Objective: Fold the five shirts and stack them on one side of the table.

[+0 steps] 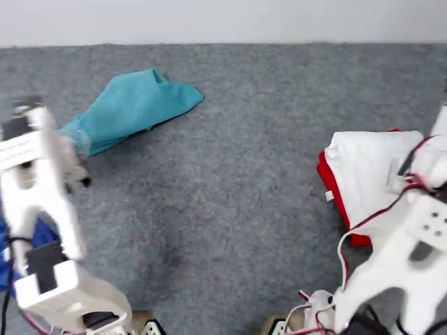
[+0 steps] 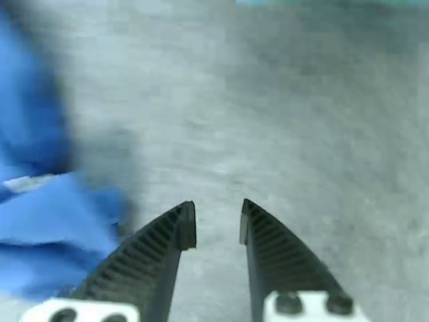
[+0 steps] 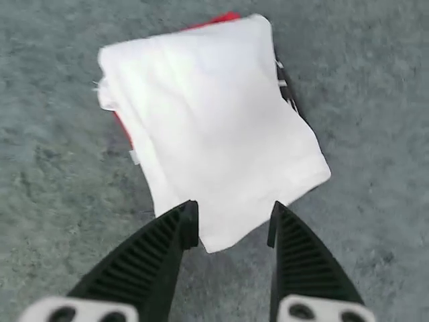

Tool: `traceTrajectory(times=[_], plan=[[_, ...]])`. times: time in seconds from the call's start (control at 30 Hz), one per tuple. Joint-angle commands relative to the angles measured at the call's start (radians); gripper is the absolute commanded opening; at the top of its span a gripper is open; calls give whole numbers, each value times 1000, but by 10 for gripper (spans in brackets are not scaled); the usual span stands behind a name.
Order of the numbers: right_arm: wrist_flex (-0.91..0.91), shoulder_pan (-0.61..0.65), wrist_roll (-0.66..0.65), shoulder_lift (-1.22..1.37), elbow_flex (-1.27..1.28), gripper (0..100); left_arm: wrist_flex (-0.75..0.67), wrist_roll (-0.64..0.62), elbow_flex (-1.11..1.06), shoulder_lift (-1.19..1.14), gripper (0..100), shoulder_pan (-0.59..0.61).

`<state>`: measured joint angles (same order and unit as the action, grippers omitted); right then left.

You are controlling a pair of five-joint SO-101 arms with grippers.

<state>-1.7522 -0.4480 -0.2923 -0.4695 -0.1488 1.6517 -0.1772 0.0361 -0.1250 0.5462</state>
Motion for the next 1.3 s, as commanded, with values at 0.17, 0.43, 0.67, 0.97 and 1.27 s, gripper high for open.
traceTrajectory(times=[0.17,0.43,0.67,0.97,1.27], plan=[[-12,148,-11,-36,-3,180,103,12,166,37,143,491],[33,170,-12,-45,120,180,31,180,107,-74,190,664],[27,177,-12,-45,127,180,-41,181,136,-407,189,609],[27,177,-12,-45,127,180,103,180,331,-669,131,459],[-15,179,-12,-45,127,180,103,183,335,-601,14,219]])
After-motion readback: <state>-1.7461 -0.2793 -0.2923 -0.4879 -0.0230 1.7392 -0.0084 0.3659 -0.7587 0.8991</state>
